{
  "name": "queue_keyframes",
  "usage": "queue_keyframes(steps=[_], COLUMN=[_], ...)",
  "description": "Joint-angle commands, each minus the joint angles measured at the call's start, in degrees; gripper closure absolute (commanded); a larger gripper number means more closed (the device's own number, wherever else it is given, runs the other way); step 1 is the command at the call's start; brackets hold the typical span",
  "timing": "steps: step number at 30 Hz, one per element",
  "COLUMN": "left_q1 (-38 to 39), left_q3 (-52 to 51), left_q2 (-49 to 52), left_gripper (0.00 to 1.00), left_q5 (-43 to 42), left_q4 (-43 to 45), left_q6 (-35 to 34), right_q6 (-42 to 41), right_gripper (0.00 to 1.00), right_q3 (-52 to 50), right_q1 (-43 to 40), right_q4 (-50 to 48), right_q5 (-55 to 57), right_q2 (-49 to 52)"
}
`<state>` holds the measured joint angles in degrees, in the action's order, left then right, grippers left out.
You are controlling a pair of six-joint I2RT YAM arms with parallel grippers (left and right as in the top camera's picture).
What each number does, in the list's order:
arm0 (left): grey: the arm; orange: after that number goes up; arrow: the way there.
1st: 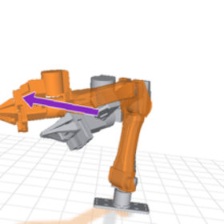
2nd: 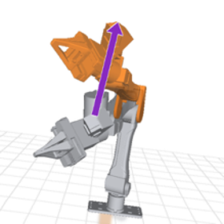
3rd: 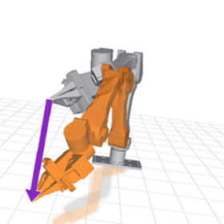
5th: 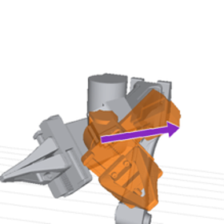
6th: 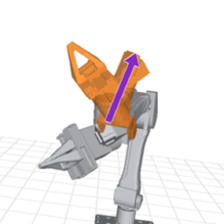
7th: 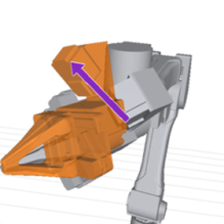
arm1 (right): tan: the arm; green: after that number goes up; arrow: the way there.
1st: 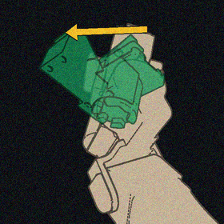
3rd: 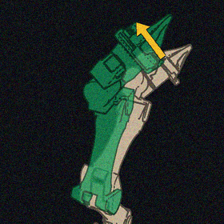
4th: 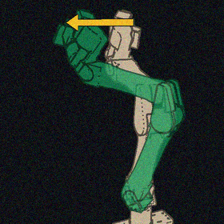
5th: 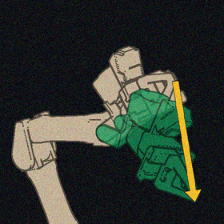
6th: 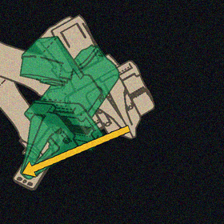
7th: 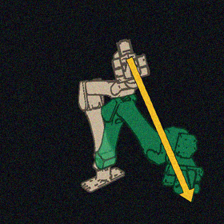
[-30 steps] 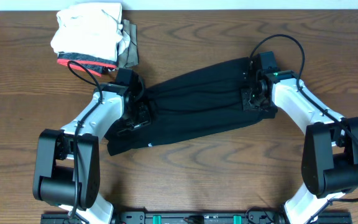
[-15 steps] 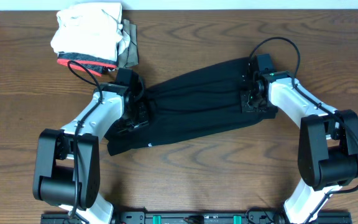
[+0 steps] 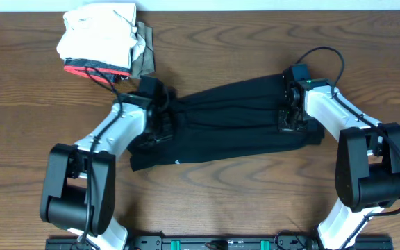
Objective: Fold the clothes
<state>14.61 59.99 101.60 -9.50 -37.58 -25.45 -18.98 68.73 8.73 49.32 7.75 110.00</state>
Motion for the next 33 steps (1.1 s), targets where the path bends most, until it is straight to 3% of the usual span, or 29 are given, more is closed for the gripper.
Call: queue_keyframes(steps=[1,10,20,33], left_q1=[2.64,4.07,4.07,4.07], left_q3=[-0.52,-0.52,-0.52,1.05], left_q2=[0.66,0.66,0.76,-2.67], left_gripper=[0.57,0.57,0.56,0.56], left_q5=[0.07,2.47,4.76,5.66], left_q4=[1.2,2.51,1.31,-1.84], left_q6=[0.37,0.35,0.39,1.31], right_q6=[-8.13,-22.12,-29.68,-28.35], right_gripper=[0.99,0.99,0.98,0.97], right_q3=[-1.03,-1.03,-1.03,-0.94], right_q1=[-0.87,-0.83,-0.85,-1.07], right_q4=[2.78,12.15,14.95,12.92], right_q5=[3.41,3.98,3.85,4.9], right_q2=[1.55,1.55,1.42,-4.98])
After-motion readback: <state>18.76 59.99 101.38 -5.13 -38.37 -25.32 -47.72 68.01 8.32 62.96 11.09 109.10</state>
